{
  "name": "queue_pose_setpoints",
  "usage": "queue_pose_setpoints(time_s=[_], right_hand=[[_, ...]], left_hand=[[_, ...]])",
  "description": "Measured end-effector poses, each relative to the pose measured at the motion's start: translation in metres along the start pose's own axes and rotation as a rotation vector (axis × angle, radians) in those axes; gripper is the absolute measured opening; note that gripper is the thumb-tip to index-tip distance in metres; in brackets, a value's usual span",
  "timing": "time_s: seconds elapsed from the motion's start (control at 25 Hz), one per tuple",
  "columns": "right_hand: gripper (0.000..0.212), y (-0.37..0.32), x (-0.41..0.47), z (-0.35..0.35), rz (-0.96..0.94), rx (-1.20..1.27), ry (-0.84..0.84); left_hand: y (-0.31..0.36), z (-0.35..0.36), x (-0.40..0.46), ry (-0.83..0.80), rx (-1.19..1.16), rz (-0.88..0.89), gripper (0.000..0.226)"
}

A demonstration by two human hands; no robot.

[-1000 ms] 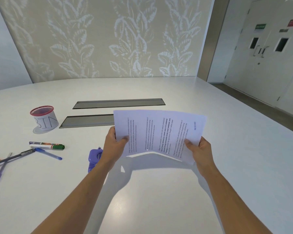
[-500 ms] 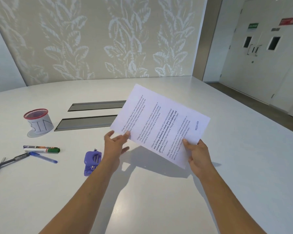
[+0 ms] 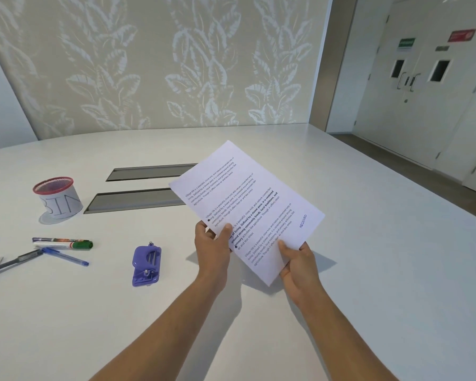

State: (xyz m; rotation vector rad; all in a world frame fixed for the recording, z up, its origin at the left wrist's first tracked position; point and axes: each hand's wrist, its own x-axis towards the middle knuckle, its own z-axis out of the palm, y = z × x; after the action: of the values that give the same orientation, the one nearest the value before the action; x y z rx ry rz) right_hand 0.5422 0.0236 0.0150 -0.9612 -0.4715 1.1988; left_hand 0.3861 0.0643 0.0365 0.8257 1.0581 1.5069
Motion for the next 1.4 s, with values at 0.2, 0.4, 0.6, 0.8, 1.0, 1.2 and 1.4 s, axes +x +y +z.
queue_pose_setpoints(time_s=[0.2,0.4,0.6,0.8,1.0,1.2,1.4], right_hand=[[0.029,-0.034,0.012,-0.021,-0.032,-0.038,0.095],[0.023,-0.065,0.025,-0.04,-0.114,-0.38,0.093],[0.025,-0.061,0.035,-0.052,-0.145,-0.651,0.111],[0.025,-0.046,0.042,-0.061,-0.125,-0.692,0.195],[0.023,-0.044,0.05,-0.063,-0.125,-0.774,0.271],[0.023,-0.046,0.059,-0.063,-0.125,-0.851,0.303],[0.024,-0.044,0.067,-0.06,-0.154,-0.95,0.334]], left_hand=[[0.011,-0.013,0.014,-0.074,0.139,0.009,0.025],[0.011,-0.015,0.023,-0.138,0.262,-0.052,0.024],[0.001,-0.009,0.031,-0.164,0.382,-0.097,0.026],[-0.008,-0.005,0.042,-0.169,0.477,-0.151,0.04],[-0.02,-0.003,0.048,-0.138,0.533,-0.162,0.057],[-0.026,-0.001,0.052,-0.125,0.693,-0.106,0.031],[-0.031,0.006,0.053,-0.131,0.775,-0.009,0.016]])
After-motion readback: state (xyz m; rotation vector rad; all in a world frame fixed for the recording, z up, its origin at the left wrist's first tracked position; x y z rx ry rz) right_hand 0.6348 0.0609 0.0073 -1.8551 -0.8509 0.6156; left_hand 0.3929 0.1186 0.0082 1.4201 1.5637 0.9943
